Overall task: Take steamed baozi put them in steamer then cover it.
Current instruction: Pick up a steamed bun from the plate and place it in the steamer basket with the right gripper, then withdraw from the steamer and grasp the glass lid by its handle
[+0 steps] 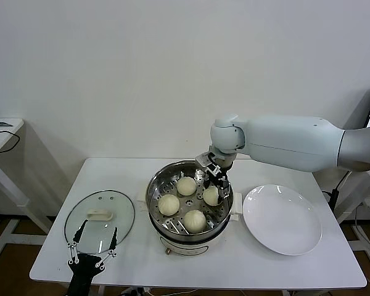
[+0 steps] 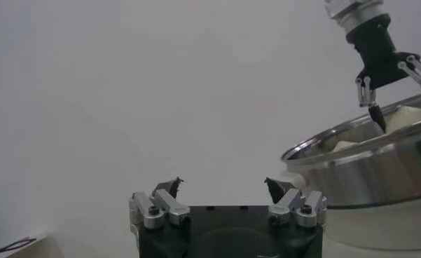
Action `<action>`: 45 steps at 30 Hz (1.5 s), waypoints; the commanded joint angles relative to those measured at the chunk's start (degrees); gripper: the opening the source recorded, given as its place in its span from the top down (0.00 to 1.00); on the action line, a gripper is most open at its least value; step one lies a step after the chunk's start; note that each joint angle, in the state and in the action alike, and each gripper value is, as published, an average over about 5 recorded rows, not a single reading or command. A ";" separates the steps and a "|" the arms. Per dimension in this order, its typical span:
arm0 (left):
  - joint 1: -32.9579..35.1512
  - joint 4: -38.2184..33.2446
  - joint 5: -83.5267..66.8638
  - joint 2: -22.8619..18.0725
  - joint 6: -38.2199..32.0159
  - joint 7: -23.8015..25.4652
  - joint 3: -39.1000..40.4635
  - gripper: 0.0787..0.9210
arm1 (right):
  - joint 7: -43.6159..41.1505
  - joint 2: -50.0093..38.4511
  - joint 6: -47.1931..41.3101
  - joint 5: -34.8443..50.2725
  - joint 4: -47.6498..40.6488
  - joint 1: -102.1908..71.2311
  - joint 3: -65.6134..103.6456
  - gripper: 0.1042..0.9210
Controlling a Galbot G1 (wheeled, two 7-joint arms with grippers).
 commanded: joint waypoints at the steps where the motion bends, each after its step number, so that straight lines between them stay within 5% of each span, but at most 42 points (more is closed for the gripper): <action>1: -0.13 0.11 -0.02 0.00 -0.03 0.01 -0.02 0.12 | 0.51 0.15 -0.14 -0.86 0.08 -0.73 0.22 0.28; 8: -0.22 0.11 -0.02 0.00 -0.01 -0.01 -0.05 0.12 | 0.88 -0.66 0.03 -0.88 0.63 -0.93 1.12 0.13; 21: -0.84 -0.77 0.24 0.23 0.30 -0.05 -0.07 0.12 | 1.00 -11.59 3.56 -5.38 7.73 -4.81 21.07 0.12; 24: -1.04 -1.24 1.06 0.52 0.48 -0.04 -0.32 0.12 | 14.34 -16.10 5.51 -1.27 9.24 -7.01 24.62 0.12; 29: -1.47 -2.29 3.11 1.12 0.94 0.12 -0.62 0.12 | 56.46 -21.53 10.66 8.81 10.46 -14.83 28.36 0.12; 32: -1.99 -2.96 3.57 1.43 1.02 0.14 -0.94 0.12 | 71.70 -23.26 13.86 10.19 10.40 -23.64 35.79 0.12; 39: -4.09 -3.38 4.53 1.78 1.76 -0.87 -1.45 0.12 | 84.38 -24.73 17.34 12.64 12.24 -50.67 62.51 0.12; 45: -6.50 -1.25 10.67 2.18 3.36 -6.47 -1.13 0.12 | 87.55 -22.49 17.88 12.55 14.64 -75.22 86.75 0.12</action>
